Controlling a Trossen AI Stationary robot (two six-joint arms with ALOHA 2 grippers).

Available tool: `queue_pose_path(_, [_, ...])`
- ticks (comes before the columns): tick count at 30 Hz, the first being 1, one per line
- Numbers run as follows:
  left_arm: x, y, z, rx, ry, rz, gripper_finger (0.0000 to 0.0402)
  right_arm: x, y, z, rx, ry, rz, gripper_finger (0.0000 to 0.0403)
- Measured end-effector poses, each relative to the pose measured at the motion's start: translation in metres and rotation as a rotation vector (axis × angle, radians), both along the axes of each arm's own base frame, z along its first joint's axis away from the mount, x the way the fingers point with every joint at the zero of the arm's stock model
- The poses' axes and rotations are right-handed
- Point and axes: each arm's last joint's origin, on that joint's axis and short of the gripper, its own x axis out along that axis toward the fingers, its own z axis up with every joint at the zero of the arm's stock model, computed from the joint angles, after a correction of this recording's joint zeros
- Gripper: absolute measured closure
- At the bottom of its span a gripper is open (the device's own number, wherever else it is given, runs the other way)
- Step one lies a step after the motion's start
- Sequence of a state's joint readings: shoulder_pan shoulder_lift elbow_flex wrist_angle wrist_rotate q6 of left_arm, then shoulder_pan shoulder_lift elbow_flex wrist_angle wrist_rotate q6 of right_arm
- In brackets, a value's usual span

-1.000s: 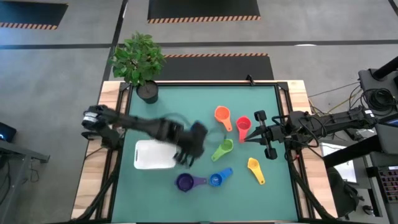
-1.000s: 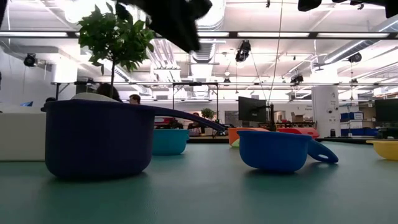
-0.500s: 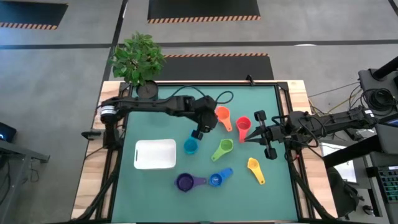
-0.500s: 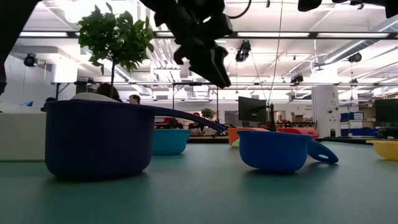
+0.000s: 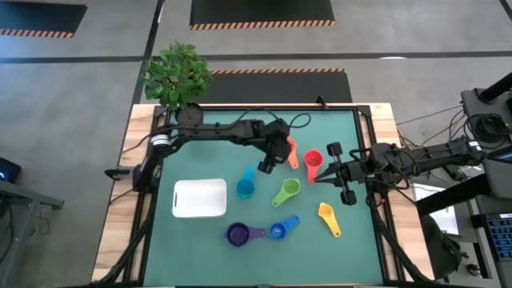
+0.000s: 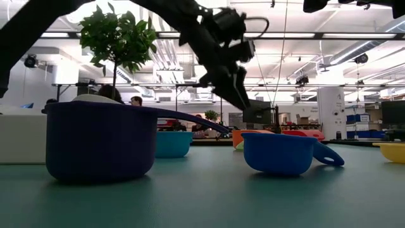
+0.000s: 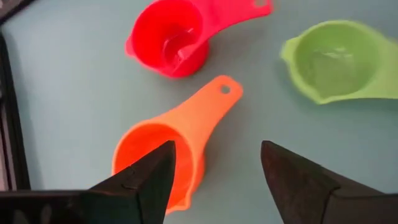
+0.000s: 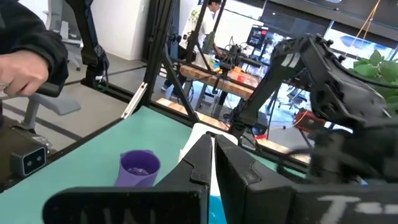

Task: Nest measuring cups in basket
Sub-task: Stack the orange measuring cup in the top of the purple measuring cup

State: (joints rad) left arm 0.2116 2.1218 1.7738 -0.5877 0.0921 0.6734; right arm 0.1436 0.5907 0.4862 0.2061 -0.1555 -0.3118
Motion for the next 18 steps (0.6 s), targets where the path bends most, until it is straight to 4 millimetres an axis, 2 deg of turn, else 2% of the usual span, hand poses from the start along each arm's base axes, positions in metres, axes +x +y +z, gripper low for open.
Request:
queue_pose_path(8, [0.01, 0.015, -0.024, -0.042, 0.046, 0.072, 0.0186, 0.0, 0.0, -0.002, 0.002, 0.019, 0.0, 0.0394])
queue_pose_path(18, [0.013, 0.023, -0.033, -0.043, 0.063, 0.088, 0.019, 0.0, 0.0, -0.002, 0.002, 0.019, 0.0, 0.0394])
